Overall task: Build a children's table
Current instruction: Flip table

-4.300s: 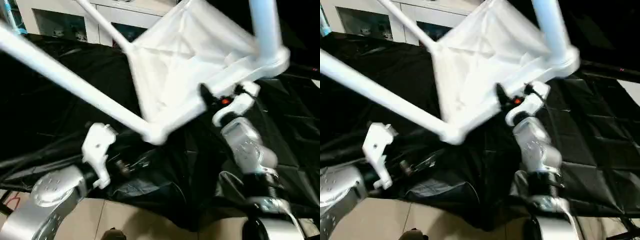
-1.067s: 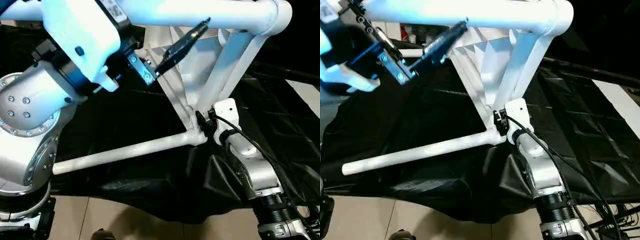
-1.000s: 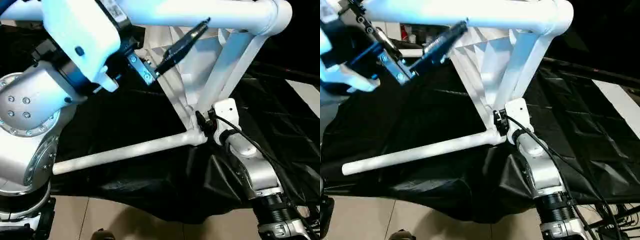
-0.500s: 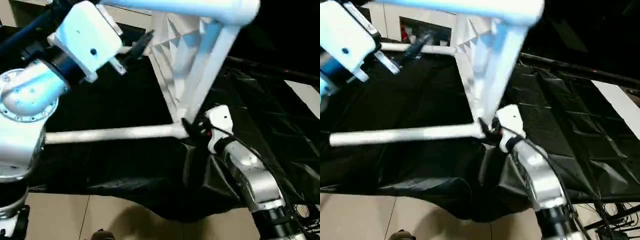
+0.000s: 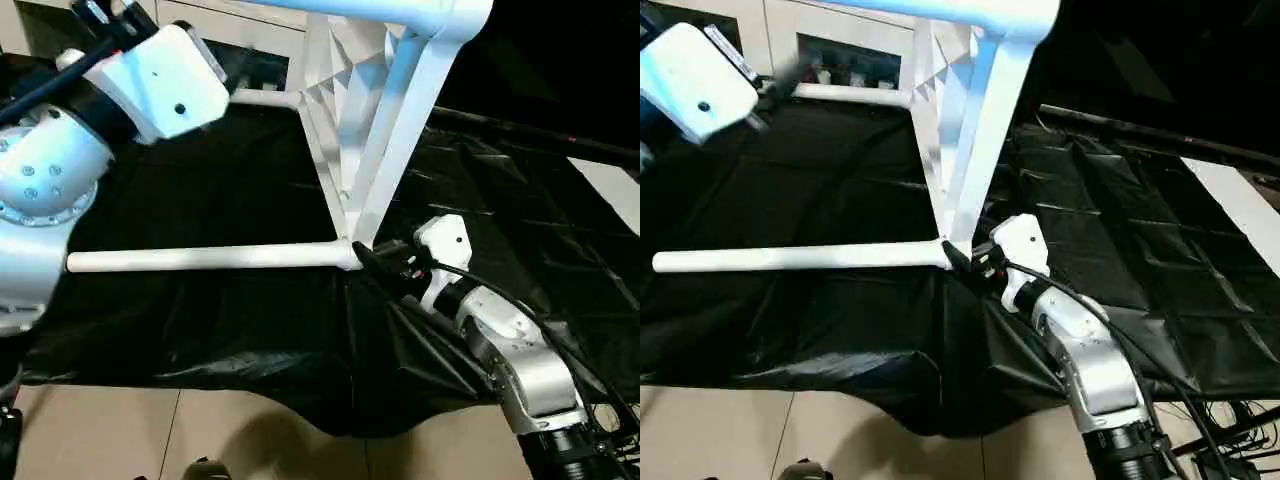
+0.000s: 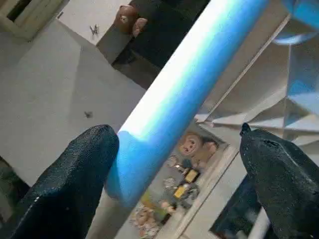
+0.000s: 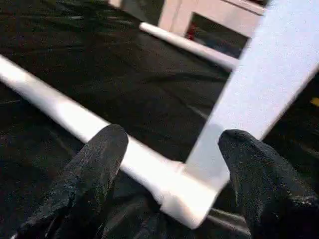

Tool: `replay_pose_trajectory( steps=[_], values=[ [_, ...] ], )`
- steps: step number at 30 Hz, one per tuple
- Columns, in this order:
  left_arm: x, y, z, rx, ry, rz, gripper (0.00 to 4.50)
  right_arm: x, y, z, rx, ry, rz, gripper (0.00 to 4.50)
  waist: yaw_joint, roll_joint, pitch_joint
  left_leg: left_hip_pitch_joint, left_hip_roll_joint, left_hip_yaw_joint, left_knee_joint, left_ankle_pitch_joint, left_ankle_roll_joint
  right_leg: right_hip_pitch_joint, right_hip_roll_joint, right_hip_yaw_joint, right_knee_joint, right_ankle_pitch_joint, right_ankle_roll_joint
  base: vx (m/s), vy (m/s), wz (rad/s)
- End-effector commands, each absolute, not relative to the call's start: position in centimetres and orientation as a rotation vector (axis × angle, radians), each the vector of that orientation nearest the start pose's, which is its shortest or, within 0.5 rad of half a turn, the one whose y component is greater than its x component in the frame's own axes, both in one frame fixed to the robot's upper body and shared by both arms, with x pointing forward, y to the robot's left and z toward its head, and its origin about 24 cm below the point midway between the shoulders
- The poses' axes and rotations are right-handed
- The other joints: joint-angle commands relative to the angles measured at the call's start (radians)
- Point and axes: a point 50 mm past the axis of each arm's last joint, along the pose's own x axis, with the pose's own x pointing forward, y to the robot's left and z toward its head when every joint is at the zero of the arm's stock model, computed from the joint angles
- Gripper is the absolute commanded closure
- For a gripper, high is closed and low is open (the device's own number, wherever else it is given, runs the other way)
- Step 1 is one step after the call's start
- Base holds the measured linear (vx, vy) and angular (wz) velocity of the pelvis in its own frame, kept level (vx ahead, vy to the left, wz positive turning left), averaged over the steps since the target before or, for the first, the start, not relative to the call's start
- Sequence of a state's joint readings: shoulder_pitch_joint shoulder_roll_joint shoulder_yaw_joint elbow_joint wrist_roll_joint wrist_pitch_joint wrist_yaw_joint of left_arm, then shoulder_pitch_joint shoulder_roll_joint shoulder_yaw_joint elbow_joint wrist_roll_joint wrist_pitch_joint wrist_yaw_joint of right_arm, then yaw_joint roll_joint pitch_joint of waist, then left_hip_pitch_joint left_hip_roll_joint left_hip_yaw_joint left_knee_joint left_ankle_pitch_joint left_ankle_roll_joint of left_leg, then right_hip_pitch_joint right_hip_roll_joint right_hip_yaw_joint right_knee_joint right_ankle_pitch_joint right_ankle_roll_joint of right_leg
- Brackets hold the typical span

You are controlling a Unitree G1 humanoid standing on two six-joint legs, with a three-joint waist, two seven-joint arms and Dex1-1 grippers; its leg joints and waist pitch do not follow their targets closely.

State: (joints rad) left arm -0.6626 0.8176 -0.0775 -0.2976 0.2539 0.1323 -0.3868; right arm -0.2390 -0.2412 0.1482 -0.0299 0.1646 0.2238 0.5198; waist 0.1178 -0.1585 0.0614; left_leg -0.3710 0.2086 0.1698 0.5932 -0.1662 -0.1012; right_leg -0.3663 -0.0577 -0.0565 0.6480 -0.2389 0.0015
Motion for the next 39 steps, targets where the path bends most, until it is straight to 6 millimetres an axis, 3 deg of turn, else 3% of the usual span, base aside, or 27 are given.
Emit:
replay_pose_trajectory(
  steps=[1, 3, 5, 8, 12, 13, 15, 17, 21, 32, 39],
  values=[
    [29.5, 18.2, 28.9, 1.219, -0.575, -0.227, 0.00, 28.5, -11.8, 9.1, -0.150, -0.015, 0.748, 1.11, 0.004, 0.051, -0.054, 0.024, 0.031, -0.017, -0.081, -0.284, -0.097, 0.010, -0.077, 0.047, -0.076, -0.140, -0.112, 0.000, 0.000, 0.00],
    [29.8, 18.4, 28.9, 1.223, -0.569, -0.216, 0.00, 28.5, -11.7, 9.1, -0.157, -0.022, 0.756, 1.11, 0.004, 0.048, -0.054, 0.024, 0.031, -0.017, -0.082, -0.296, -0.099, 0.010, -0.078, 0.047, -0.078, -0.154, -0.113, 0.000, 0.000, 0.00],
    [30.4, 19.5, 29.9, 1.285, -0.599, -0.104, 0.00, 28.4, -11.0, 9.6, -0.131, -0.049, 0.814, 1.11, 0.005, 0.053, -0.054, 0.025, 0.032, -0.019, -0.082, -0.306, -0.097, 0.010, -0.079, 0.048, -0.079, -0.160, -0.113, 0.000, 0.000, 0.00],
    [30.7, 19.9, 30.2, 1.294, -0.607, -0.081, 0.00, 28.2, -10.5, 10.0, -0.091, -0.070, 0.852, 1.11, 0.005, 0.054, -0.054, 0.026, 0.032, -0.022, -0.083, -0.322, -0.093, 0.009, -0.080, 0.047, -0.080, -0.164, -0.118, 0.000, 0.000, 0.00],
    [31.9, 20.3, 30.6, 1.343, -0.616, -0.061, 0.00, 27.6, -9.0, 10.5, -0.042, -0.099, 0.960, 1.11, 0.012, 0.060, -0.058, 0.028, 0.034, -0.023, -0.083, -0.288, -0.090, 0.011, -0.079, 0.045, -0.072, -0.085, -0.126, 0.000, 0.000, 0.00],
    [32.1, 20.4, 30.6, 1.340, -0.615, -0.062, 0.00, 27.6, -8.9, 10.5, -0.040, -0.102, 0.964, 1.11, 0.015, 0.068, -0.058, 0.029, 0.033, -0.022, -0.082, -0.280, -0.094, 0.010, -0.079, 0.045, -0.069, -0.059, -0.128, 0.000, 0.000, 0.00],
    [32.2, 20.4, 30.7, 1.345, -0.617, -0.062, 0.00, 27.6, -8.9, 10.6, -0.039, -0.103, 0.964, 1.11, 0.019, 0.063, -0.058, 0.029, 0.034, -0.021, -0.083, -0.278, -0.097, 0.012, -0.080, 0.045, -0.068, -0.050, -0.129, 0.000, 0.000, 0.00],
    [32.4, 20.1, 30.9, 1.318, -0.640, -0.086, 0.35, 27.6, -8.6, 10.6, -0.036, -0.113, 0.965, 1.04, 0.029, 0.073, -0.059, 0.033, 0.032, -0.019, -0.082, -0.272, -0.105, 0.010, -0.080, 0.045, -0.066, -0.019, -0.135, 0.000, 0.000, 0.00],
    [32.5, 19.7, 30.9, 1.282, -0.671, -0.111, 0.57, 27.5, -8.3, 10.8, -0.018, -0.129, 0.966, 1.04, 0.034, 0.076, -0.058, 0.032, 0.032, -0.020, -0.083, -0.289, -0.108, 0.013, -0.083, 0.045, -0.066, -0.035, -0.140, 0.000, 0.000, 0.00],
    [32.9, 19.3, 30.6, 1.287, -0.680, -0.153, 1.53, 26.8, -8.0, 11.3, 0.084, -0.147, 1.031, 1.04, 0.036, 0.079, -0.057, 0.031, 0.034, -0.022, -0.085, -0.304, -0.099, 0.012, -0.084, 0.046, -0.069, -0.065, -0.137, 0.000, 0.000, 0.00],
    [33.1, 19.6, 30.6, 1.266, -0.659, -0.160, 1.86, 26.2, -7.6, 12.0, 0.170, -0.178, 1.098, 1.04, 0.045, 0.079, -0.057, 0.031, 0.035, -0.022, -0.086, -0.303, -0.090, 0.012, -0.087, 0.047, -0.071, -0.091, -0.133, 0.000, 0.000, 0.00]
  ],
)
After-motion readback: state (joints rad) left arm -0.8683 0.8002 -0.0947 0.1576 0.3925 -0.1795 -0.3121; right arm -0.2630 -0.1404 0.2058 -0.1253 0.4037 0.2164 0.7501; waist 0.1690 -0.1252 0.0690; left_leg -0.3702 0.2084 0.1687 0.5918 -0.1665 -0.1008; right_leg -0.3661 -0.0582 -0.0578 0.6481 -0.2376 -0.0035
